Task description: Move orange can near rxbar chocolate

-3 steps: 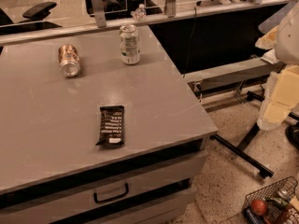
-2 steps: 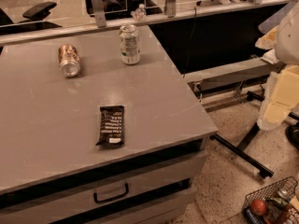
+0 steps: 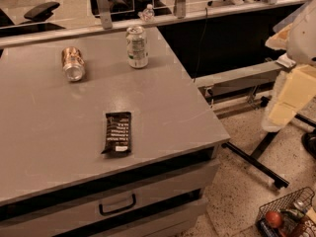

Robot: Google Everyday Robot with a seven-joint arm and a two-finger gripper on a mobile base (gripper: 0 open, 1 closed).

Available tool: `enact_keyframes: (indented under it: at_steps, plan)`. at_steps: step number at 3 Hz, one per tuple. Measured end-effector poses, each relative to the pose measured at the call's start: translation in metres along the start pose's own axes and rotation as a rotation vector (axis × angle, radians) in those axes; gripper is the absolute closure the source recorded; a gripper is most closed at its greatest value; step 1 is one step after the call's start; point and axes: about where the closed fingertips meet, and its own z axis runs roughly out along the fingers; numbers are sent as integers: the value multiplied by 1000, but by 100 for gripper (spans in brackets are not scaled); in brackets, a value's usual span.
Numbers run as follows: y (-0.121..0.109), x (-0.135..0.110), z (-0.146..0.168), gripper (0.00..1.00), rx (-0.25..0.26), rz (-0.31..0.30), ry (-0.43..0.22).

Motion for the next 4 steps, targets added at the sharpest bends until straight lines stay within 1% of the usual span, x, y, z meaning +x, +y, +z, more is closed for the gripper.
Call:
enact_keyframes:
  at_steps: [1, 2, 3, 4]
  plan:
    - [-13, -27, 18, 0, 6, 133, -215]
    - [-22, -60, 37, 0, -10, 256, -424]
    - [-33, -111, 46, 0, 11, 316, -613]
    - [-54, -123, 37, 0, 91, 337, -666]
